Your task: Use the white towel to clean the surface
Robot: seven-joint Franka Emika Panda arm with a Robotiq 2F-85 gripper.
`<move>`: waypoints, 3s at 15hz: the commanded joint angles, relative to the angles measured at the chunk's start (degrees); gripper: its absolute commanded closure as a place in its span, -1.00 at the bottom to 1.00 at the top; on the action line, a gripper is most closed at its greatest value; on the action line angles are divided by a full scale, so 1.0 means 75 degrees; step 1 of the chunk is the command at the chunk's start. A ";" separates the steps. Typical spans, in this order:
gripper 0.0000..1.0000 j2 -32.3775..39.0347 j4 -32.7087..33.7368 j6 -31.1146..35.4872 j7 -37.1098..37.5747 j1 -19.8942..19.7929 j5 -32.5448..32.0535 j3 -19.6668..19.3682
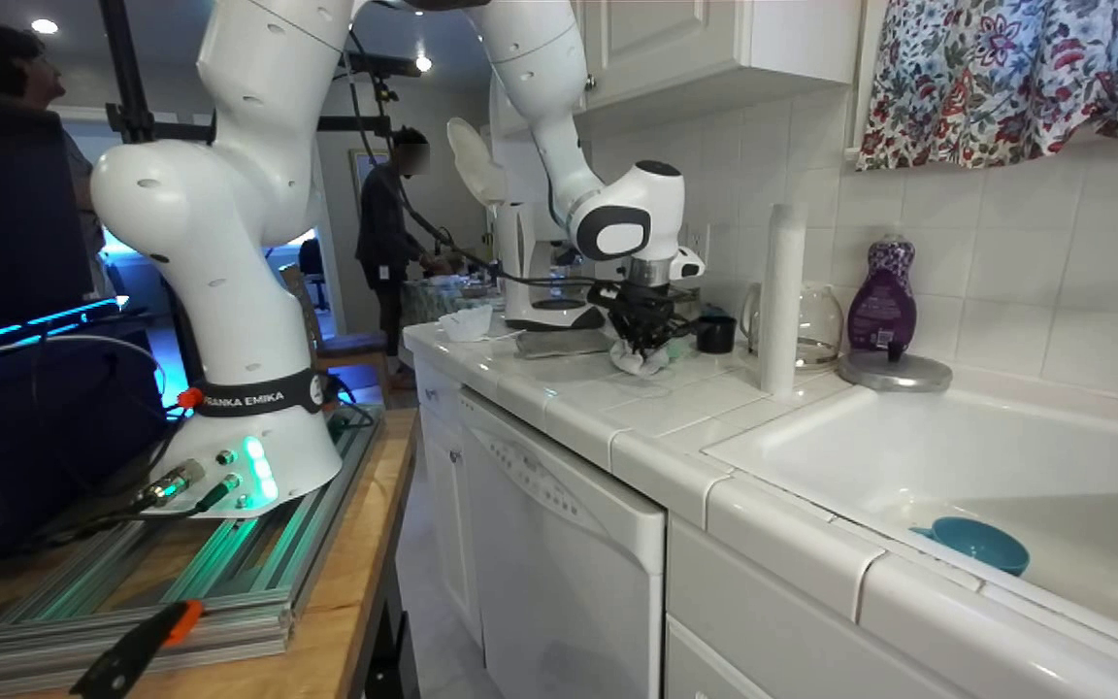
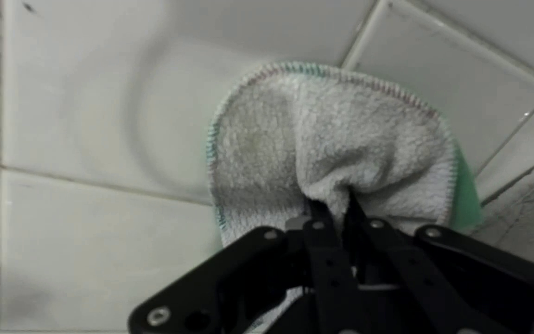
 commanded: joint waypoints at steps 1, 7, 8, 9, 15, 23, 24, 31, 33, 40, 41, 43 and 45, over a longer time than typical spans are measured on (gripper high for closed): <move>0.95 -0.0612 -0.0640 0.0520 0.0754 0.0280 0.0168 -0.0935; 0.95 -0.1522 -0.1877 0.1362 0.2412 0.0526 -0.0011 -0.2231; 0.95 -0.1694 -0.2128 0.1489 0.2718 0.0603 -0.0015 -0.2450; 0.95 -0.1855 -0.2389 0.1643 0.3048 0.0715 -0.0027 -0.2681; 0.95 -0.2219 -0.2962 0.1571 0.4309 0.1765 -0.0568 -0.3701; 0.95 -0.1425 -0.2026 0.1274 0.3034 0.2005 -0.0572 -0.2102; 0.95 -0.1254 -0.1847 0.1235 0.2908 0.2075 -0.0622 -0.1944; 0.95 -0.0721 -0.1073 0.0470 0.1336 0.1972 -0.0577 -0.0753; 0.95 -0.0696 -0.1073 0.0102 0.0684 0.1745 -0.0536 -0.0510; 0.80 -0.1205 -0.1136 -0.0343 0.0506 0.1984 -0.0337 -0.0817; 0.80 -0.1234 -0.1172 -0.0343 0.0505 0.1981 -0.0325 -0.0825; 0.80 -0.1248 -0.1186 -0.0350 0.0505 0.1981 -0.0321 -0.0832; 0.95 -0.1418 -0.1381 -0.0104 0.0845 0.2126 -0.0379 -0.0957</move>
